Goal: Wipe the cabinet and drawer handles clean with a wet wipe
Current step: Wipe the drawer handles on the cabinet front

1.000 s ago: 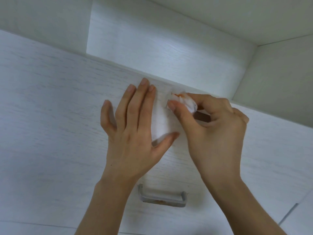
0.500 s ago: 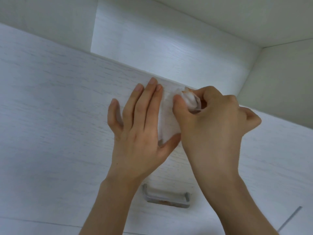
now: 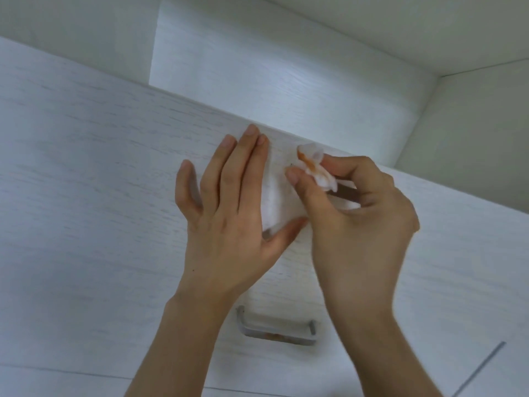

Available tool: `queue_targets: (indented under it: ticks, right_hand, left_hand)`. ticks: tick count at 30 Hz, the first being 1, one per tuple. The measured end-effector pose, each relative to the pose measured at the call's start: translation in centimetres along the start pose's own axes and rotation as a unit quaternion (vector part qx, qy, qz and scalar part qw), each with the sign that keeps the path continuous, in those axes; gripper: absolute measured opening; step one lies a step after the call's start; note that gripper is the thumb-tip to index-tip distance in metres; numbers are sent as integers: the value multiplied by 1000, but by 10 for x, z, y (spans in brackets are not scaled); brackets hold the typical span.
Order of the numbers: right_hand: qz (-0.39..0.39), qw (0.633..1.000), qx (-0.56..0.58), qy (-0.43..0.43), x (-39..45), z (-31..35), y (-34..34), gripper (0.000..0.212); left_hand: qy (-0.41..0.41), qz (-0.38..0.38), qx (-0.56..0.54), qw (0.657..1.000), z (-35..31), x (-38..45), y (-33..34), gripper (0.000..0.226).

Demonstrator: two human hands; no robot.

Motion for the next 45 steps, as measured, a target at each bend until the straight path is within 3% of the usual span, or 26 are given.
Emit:
queue_targets:
  ticks: [4, 7, 11, 15, 19, 26, 32, 36, 41, 45]
  right_hand:
    - [-121, 991, -46, -24, -16, -5, -28, 24]
    - [-145, 989, -13, -30, -19, -8, -26, 24]
    - [-186, 978, -80, -50, -26, -5, -28, 21]
    - [-252, 967, -32, -28, -37, -24, -47, 15]
    - [-207, 977, -25, -49, -33, -16, -29, 14]
    - [-221, 974, 45, -30, -33, -38, -46, 14]
    - [-225, 938, 224, 141, -29, -102, -63, 5]
    - [-175, 936, 255, 171, -16, -105, -54, 22]
    - [-129, 945, 258, 153, -16, -95, -53, 13]
    - [-92, 985, 139, 36, -17, -55, -49, 8]
  left_hand:
    - [18, 18, -3, 1000, 1, -1, 4, 83]
    - [13, 19, 0, 1000, 1, -1, 3, 83]
    - [9, 25, -13, 1000, 0, -1, 2, 84]
    - [13, 35, -13, 999, 1, 0, 2, 90]
    - [8, 40, -22, 999, -1, 0, 1, 88]
    - [-1, 50, -26, 998, -2, 0, 2, 90]
    - [-3, 57, -34, 998, -1, -1, 4, 91]
    - [8, 55, -23, 998, -3, -2, 6, 92]
    - [6, 59, -16, 998, -3, -1, 9, 97]
    - [10, 56, -12, 998, -5, -1, 9, 96]
Point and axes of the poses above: each hand's wrist, its own x-axis towards the middle knuckle, its own y-axis out of the palm, z = x × y, the point moved 10 cm from there along x, towards the middle knuckle, and after that the axes turned 7 degrees about z, right-handed, at the moved point
